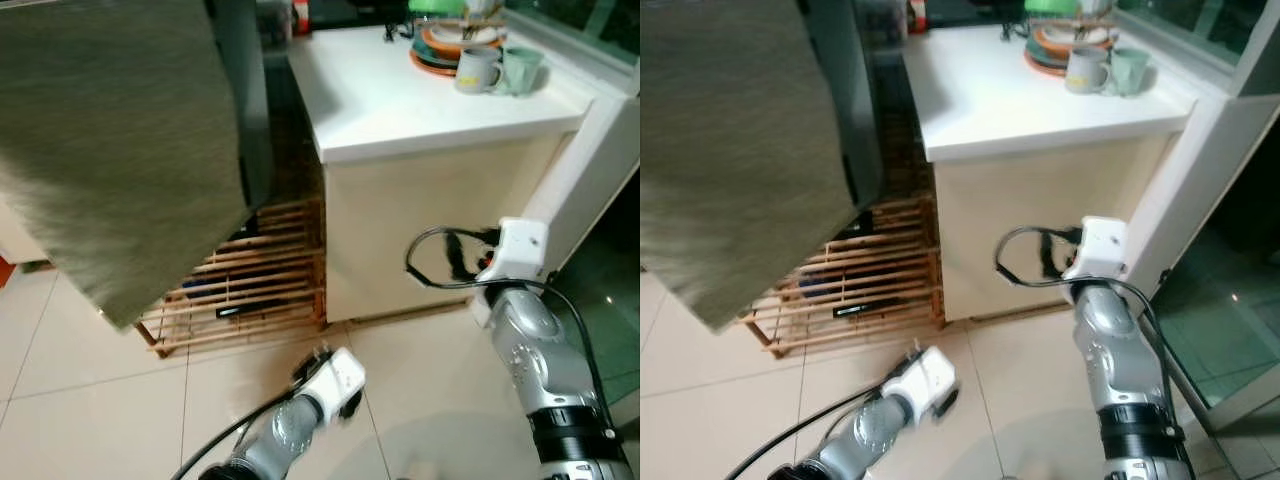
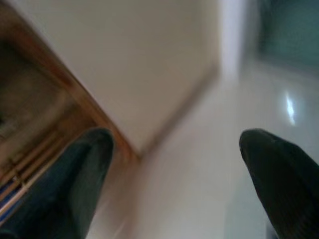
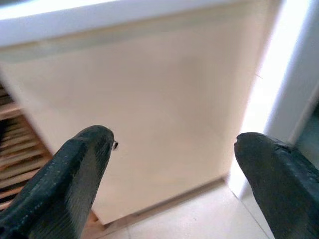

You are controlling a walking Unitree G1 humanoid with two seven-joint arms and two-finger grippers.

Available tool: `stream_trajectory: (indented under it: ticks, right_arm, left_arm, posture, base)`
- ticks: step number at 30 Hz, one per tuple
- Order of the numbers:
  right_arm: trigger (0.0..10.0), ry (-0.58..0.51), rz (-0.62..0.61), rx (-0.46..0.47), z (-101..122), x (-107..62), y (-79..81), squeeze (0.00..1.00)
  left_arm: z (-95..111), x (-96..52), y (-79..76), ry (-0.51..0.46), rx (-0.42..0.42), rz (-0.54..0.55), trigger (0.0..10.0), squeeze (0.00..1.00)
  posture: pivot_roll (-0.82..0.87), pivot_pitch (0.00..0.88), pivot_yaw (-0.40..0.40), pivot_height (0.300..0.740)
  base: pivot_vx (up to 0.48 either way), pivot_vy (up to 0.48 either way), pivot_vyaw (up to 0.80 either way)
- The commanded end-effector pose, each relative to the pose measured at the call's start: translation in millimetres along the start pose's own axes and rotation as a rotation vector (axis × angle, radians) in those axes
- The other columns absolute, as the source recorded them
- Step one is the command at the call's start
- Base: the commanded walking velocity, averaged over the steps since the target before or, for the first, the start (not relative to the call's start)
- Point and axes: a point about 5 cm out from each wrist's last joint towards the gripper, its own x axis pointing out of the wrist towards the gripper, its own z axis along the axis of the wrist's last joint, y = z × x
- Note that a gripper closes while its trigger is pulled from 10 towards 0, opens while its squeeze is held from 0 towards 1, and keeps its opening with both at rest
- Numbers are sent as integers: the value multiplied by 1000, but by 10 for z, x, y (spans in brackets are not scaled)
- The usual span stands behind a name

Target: Restocking fridge

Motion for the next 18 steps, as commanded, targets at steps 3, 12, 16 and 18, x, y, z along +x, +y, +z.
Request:
stream_trajectory:
  ticks: [3,12,16,18]
  right_arm:
    - [10000,-107,29,-50,58,-14,135,0]
    - [10000,-163,72,-71,44,-32,198,0]
    - [10000,-160,81,-71,-1,-32,210,0]
    - [10000,-154,81,-64,-24,-23,224,0]
  left_arm:
    - [527,51,709,-200,-331,186,10000,0]
    - [1105,-230,1436,-409,-217,356,10000,0]
    - [1145,-248,1424,-389,-255,337,10000,0]
    - [1162,-258,1438,-372,-250,329,10000,0]
  posture:
    - [-131,0,69,740]
    - [-120,0,57,740]
    - [-111,0,57,740]
    - [-107,0,61,740]
  base:
    - [0,0,0]
    - [60,213,0]
    - [0,480,0]
    - [0,480,0]
